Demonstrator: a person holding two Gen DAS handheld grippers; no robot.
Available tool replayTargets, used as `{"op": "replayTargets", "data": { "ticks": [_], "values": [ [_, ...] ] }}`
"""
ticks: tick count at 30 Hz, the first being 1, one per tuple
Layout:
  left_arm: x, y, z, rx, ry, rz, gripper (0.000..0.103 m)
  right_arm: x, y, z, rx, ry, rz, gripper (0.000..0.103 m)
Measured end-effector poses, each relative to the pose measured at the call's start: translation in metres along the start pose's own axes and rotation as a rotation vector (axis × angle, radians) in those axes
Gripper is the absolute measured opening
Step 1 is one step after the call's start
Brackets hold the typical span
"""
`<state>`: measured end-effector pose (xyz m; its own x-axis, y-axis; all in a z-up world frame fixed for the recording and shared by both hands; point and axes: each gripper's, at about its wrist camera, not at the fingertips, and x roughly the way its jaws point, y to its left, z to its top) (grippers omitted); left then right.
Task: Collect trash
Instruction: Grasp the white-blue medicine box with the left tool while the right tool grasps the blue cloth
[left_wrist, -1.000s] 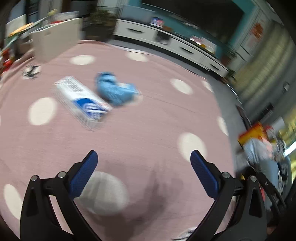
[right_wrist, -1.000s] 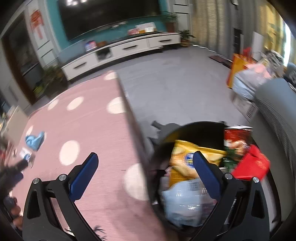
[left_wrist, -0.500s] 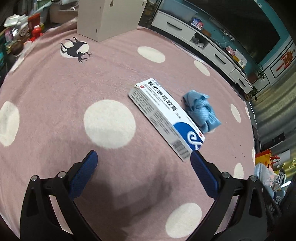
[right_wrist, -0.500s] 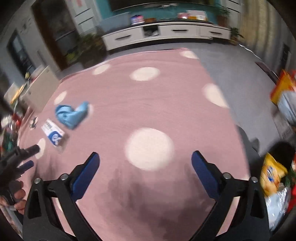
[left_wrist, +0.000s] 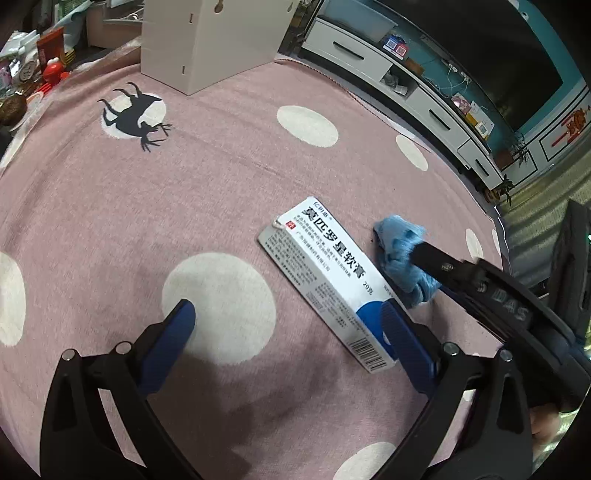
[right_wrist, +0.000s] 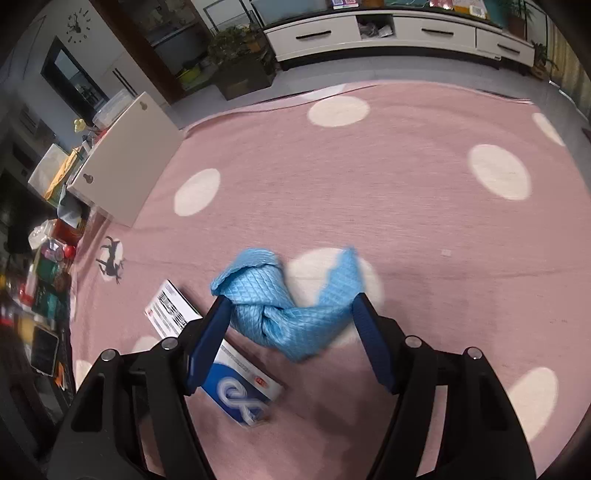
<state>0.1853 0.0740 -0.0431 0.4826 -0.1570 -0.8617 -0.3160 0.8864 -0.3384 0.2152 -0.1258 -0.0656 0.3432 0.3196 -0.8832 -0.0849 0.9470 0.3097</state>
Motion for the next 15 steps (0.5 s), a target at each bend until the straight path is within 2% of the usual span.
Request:
{"op": "replayTargets", "data": {
  "ticks": [3, 5, 6, 8, 10, 15],
  "values": [
    [0.001, -0.006, 0.003, 0.024, 0.000, -0.001, 0.100, 0.008, 0.005, 0.001, -0.010, -0.007, -0.024, 0.067],
    [0.004, -0.009, 0.004, 0.025, 0.011, -0.001, 0.100, 0.010, 0.004, 0.003, 0.004, -0.006, 0.007, 0.047],
    [0.006, -0.010, 0.005, 0.021, 0.015, -0.005, 0.100, 0.010, 0.002, 0.003, 0.008, -0.001, 0.024, 0.042],
    [0.009, -0.013, 0.005, 0.016, 0.025, -0.023, 0.100, 0.011, -0.001, 0.002, 0.009, 0.012, 0.052, 0.023],
    [0.014, -0.020, 0.005, 0.021, 0.038, -0.039, 0.100, 0.003, -0.007, 0.000, 0.021, -0.004, 0.062, 0.014],
    [0.031, -0.033, 0.012, -0.012, 0.065, -0.017, 0.100, -0.039, -0.032, -0.012, 0.030, -0.105, 0.005, 0.013]
  ]
}}
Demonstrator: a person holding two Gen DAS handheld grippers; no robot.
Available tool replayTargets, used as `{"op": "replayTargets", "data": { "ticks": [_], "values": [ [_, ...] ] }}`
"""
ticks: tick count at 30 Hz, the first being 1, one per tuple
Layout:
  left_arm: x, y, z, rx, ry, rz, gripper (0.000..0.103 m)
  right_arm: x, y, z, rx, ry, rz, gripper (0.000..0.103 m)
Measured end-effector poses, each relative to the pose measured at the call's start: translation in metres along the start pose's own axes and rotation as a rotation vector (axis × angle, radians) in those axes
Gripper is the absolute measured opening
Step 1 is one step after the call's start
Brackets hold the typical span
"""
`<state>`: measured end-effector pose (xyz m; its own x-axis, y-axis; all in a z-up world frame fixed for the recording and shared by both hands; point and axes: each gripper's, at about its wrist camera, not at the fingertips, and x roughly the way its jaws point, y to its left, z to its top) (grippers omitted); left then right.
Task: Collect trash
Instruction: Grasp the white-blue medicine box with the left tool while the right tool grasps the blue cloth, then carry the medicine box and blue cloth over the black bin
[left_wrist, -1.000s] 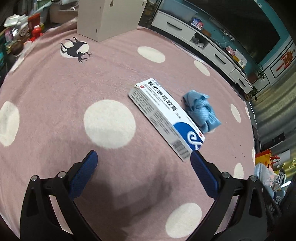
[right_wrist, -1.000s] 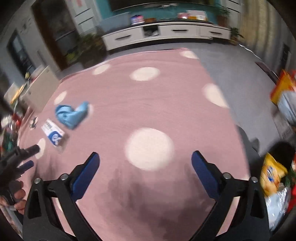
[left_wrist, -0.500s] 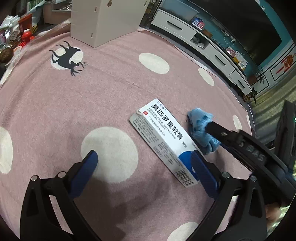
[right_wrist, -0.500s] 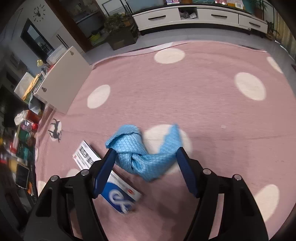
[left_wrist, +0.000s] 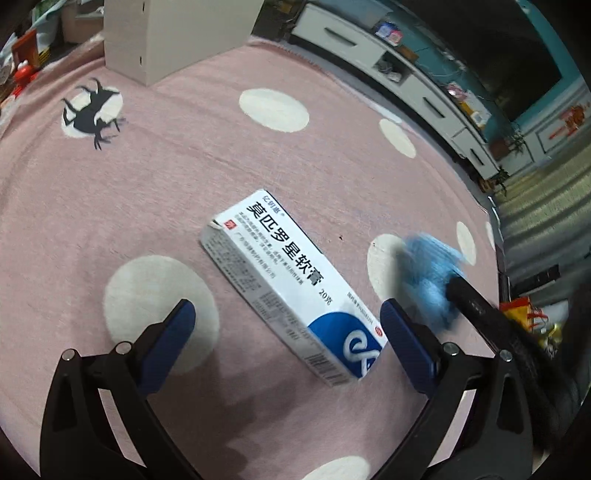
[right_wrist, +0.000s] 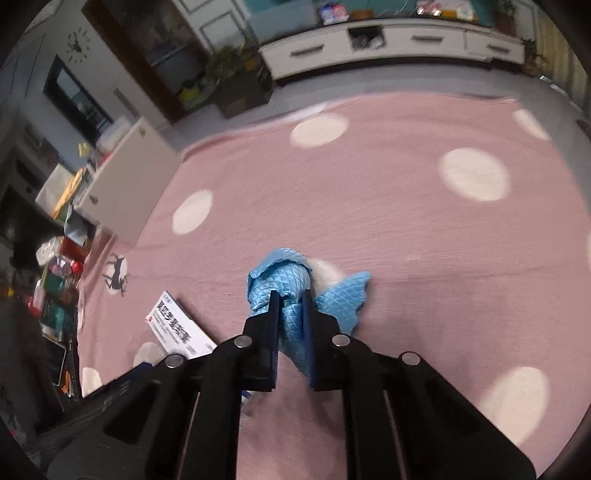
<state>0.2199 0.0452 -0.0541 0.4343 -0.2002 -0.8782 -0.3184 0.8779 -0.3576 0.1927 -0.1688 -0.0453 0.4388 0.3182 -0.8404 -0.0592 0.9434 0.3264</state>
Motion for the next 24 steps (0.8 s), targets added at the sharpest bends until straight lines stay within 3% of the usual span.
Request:
{"op": "replayTargets", "data": {
  "ticks": [4, 8, 10, 12, 15, 24],
  "values": [
    [0.008, -0.010, 0.004, -0.021, -0.006, 0.027, 0.100, -0.037, -0.025, -0.020, -0.046, -0.061, -0.075, 0.013],
    [0.015, -0.025, 0.009, -0.008, -0.016, 0.085, 0.096, -0.065, -0.050, -0.041, -0.055, -0.065, -0.100, 0.012],
    [0.017, -0.035, 0.009, 0.009, -0.023, 0.134, 0.084, -0.078, -0.062, -0.051, -0.048, -0.072, -0.101, 0.012],
    [0.019, -0.042, 0.010, 0.022, -0.020, 0.148, 0.081, -0.093, -0.073, -0.060, -0.029, -0.089, -0.105, 0.012],
    [0.020, -0.051, 0.011, 0.032, -0.026, 0.189, 0.063, -0.113, -0.088, -0.070, 0.008, -0.125, -0.104, 0.013],
    [0.015, -0.062, -0.011, 0.067, 0.021, 0.035, 0.044, -0.157, -0.110, -0.081, 0.079, -0.231, -0.126, 0.013]
  ]
}}
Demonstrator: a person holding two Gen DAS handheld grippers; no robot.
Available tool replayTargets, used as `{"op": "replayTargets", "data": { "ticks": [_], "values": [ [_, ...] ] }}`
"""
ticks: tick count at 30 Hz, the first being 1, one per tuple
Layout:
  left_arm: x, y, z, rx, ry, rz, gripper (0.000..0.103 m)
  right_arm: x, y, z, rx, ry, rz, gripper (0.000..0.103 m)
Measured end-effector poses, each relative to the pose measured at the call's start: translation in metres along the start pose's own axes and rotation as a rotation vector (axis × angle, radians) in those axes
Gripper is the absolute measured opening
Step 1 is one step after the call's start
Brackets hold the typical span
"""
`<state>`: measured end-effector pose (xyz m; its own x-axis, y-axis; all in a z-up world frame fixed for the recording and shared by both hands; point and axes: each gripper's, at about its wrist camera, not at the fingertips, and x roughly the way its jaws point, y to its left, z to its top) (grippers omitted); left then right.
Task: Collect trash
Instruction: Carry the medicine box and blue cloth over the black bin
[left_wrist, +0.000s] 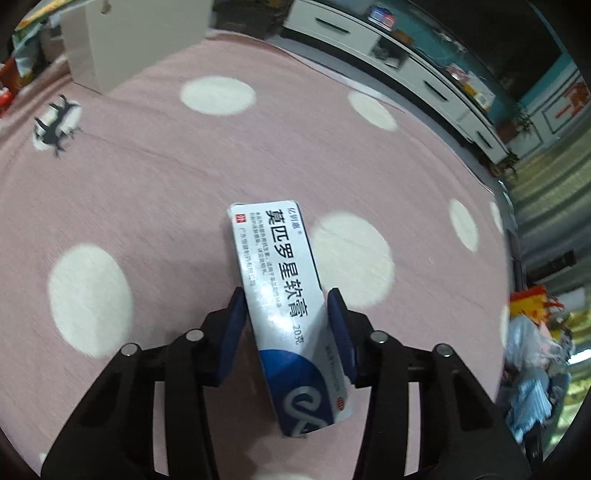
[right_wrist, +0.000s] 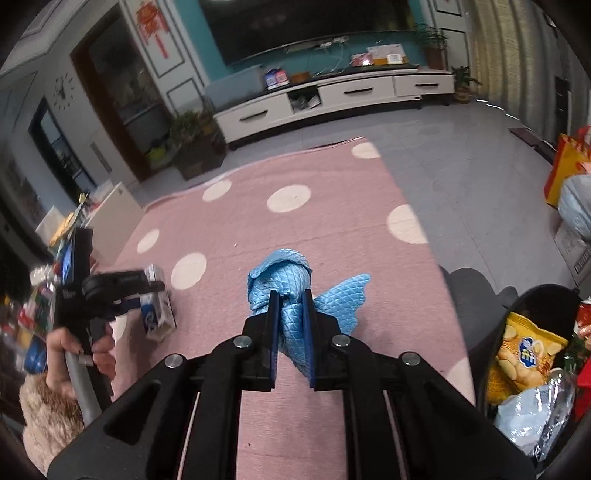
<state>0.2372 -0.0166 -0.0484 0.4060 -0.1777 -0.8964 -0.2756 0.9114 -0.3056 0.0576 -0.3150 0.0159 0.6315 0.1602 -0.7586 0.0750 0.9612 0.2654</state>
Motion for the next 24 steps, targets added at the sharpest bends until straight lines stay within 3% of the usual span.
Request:
{"op": "replayTargets", "data": {
  "ticks": [9, 24],
  "values": [
    [-0.027, -0.050, -0.045, 0.124, -0.035, -0.077, 0.043, -0.022, -0.040, -0.016, 0.120, -0.051, -0.076, 0.013],
    [-0.107, -0.163, -0.158, 0.412, -0.185, -0.245, 0.043, -0.079, -0.104, -0.027, 0.253, -0.173, -0.186, 0.013]
  ]
}}
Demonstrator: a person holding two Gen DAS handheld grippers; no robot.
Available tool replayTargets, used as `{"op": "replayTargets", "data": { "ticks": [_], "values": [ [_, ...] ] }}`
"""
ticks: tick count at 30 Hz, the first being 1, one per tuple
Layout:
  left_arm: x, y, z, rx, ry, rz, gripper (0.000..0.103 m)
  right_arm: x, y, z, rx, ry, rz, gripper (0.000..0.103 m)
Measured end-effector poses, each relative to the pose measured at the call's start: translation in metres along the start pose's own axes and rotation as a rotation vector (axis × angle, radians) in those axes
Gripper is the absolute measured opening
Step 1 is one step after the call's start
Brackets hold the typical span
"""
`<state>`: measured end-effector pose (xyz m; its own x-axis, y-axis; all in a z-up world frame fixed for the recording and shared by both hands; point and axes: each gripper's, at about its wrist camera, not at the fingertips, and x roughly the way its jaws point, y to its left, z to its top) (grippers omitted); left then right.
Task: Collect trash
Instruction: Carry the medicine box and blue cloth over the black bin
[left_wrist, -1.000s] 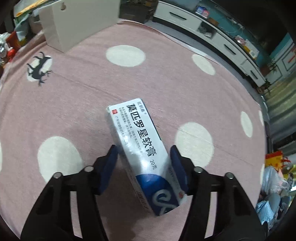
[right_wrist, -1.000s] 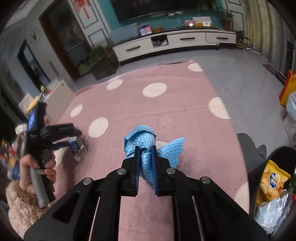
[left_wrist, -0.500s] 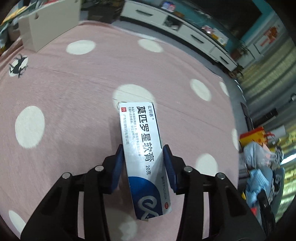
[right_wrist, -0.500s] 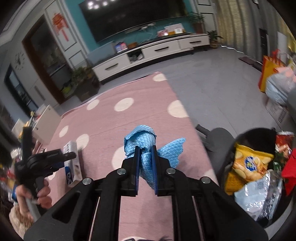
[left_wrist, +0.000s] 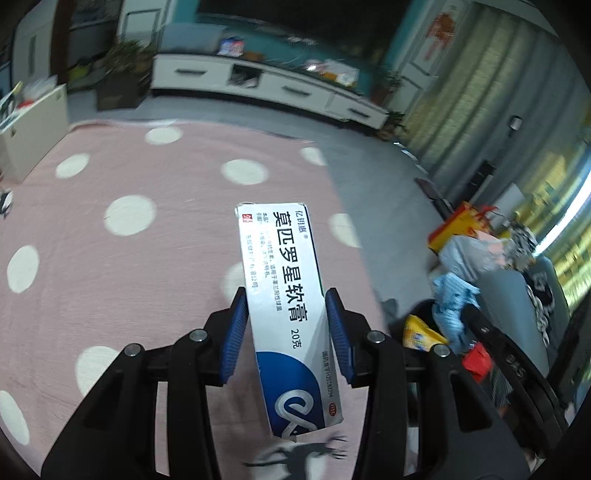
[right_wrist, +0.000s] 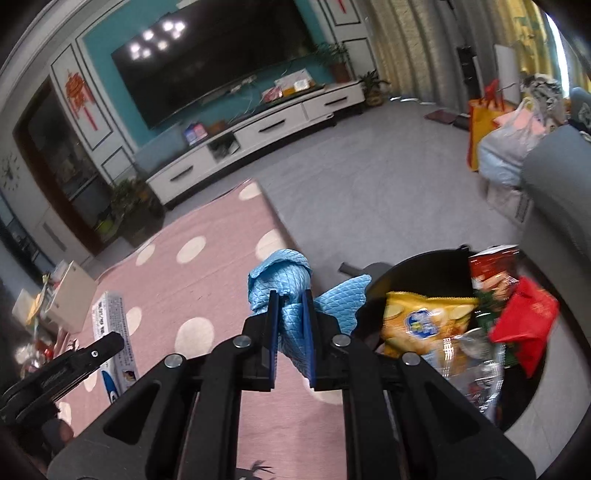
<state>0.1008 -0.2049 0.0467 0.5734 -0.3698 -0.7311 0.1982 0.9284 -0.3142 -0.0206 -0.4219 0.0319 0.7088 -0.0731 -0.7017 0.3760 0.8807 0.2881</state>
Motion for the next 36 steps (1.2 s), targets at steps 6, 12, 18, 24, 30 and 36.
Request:
{"op": "replayTargets", "data": {
  "ticks": [6, 12, 18, 24, 30, 36],
  "values": [
    [-0.011, -0.062, -0.017, 0.113, -0.035, -0.065, 0.043, -0.025, -0.031, 0.006, 0.026, -0.071, -0.063, 0.013],
    [-0.009, -0.116, -0.034, 0.200, -0.046, -0.154, 0.044, -0.045, -0.072, 0.011, 0.093, -0.114, -0.120, 0.013],
    [0.008, -0.156, -0.052, 0.264, -0.022, -0.232, 0.044, -0.055, -0.110, 0.009, 0.147, -0.118, -0.187, 0.014],
    [0.043, -0.182, -0.070, 0.297, 0.065, -0.307, 0.044, -0.050, -0.141, 0.005, 0.199, -0.078, -0.240, 0.014],
    [0.071, -0.191, -0.083, 0.303, 0.128, -0.329, 0.044, -0.044, -0.158, 0.001, 0.235, -0.039, -0.253, 0.014],
    [0.092, -0.191, -0.092, 0.312, 0.183, -0.327, 0.044, -0.028, -0.159, -0.001, 0.226, 0.027, -0.248, 0.014]
  ]
}}
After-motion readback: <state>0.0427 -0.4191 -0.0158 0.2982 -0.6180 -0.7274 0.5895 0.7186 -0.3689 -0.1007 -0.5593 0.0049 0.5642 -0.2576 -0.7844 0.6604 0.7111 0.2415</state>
